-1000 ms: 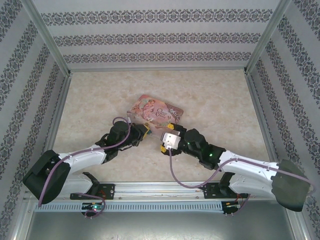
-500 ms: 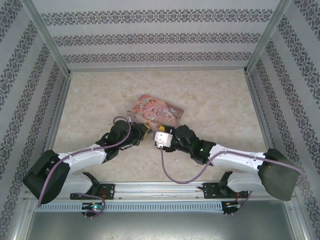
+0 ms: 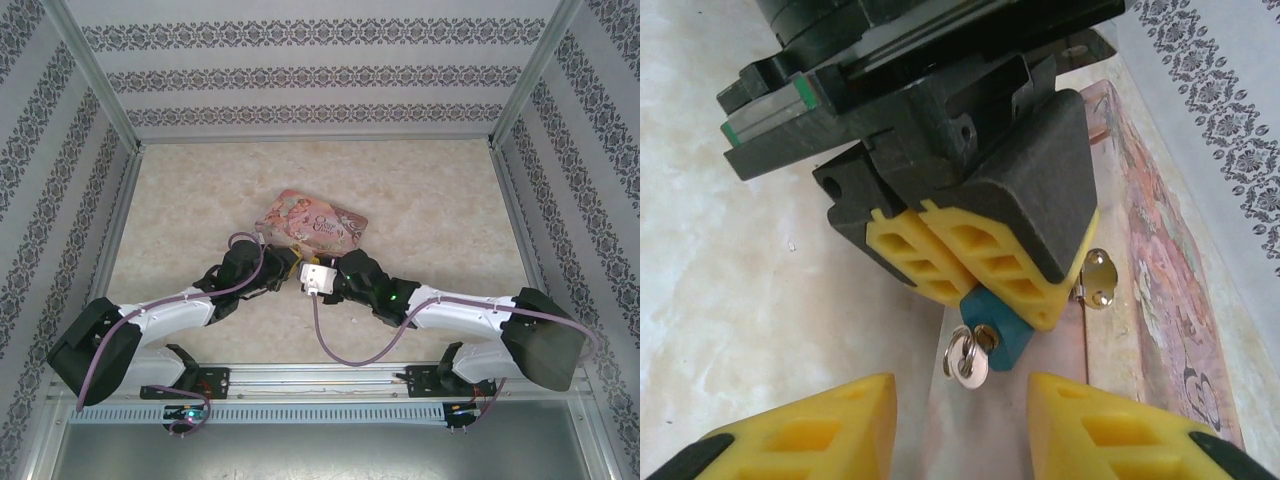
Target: Unlock the padlock with the key
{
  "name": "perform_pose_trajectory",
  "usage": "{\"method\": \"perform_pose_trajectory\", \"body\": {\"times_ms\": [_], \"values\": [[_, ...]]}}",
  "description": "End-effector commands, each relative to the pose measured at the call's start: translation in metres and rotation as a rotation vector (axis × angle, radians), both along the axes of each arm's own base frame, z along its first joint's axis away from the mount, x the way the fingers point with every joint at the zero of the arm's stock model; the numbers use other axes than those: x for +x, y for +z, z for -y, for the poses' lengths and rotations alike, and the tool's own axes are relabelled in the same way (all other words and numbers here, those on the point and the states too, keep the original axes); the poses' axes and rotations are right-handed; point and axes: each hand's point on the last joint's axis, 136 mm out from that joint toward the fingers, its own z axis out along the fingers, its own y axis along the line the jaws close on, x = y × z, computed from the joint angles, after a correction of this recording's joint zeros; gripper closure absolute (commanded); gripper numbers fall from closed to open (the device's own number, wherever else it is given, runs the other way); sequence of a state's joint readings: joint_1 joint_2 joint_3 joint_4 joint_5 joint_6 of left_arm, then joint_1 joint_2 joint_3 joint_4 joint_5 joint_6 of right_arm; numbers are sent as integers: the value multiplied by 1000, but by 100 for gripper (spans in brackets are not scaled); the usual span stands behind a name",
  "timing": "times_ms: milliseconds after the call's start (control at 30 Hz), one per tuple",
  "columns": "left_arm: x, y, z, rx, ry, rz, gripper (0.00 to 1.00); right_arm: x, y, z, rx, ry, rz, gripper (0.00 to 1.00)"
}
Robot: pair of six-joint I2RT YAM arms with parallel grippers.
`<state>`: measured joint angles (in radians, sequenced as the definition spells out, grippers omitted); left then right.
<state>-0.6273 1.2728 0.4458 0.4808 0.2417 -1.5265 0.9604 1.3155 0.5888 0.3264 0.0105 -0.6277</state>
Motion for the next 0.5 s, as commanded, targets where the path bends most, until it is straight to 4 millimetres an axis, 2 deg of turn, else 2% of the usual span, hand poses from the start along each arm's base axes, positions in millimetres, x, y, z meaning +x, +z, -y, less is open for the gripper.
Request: {"method": "perform_pose_trajectory", "body": {"times_ms": [0,467], "values": [[7,25,9,-58,0,63,91,1,12,-12,41,9,7,64],[5,24,10,-72,-3,66,91,6,1,-18,18,-19,4,75]]}}
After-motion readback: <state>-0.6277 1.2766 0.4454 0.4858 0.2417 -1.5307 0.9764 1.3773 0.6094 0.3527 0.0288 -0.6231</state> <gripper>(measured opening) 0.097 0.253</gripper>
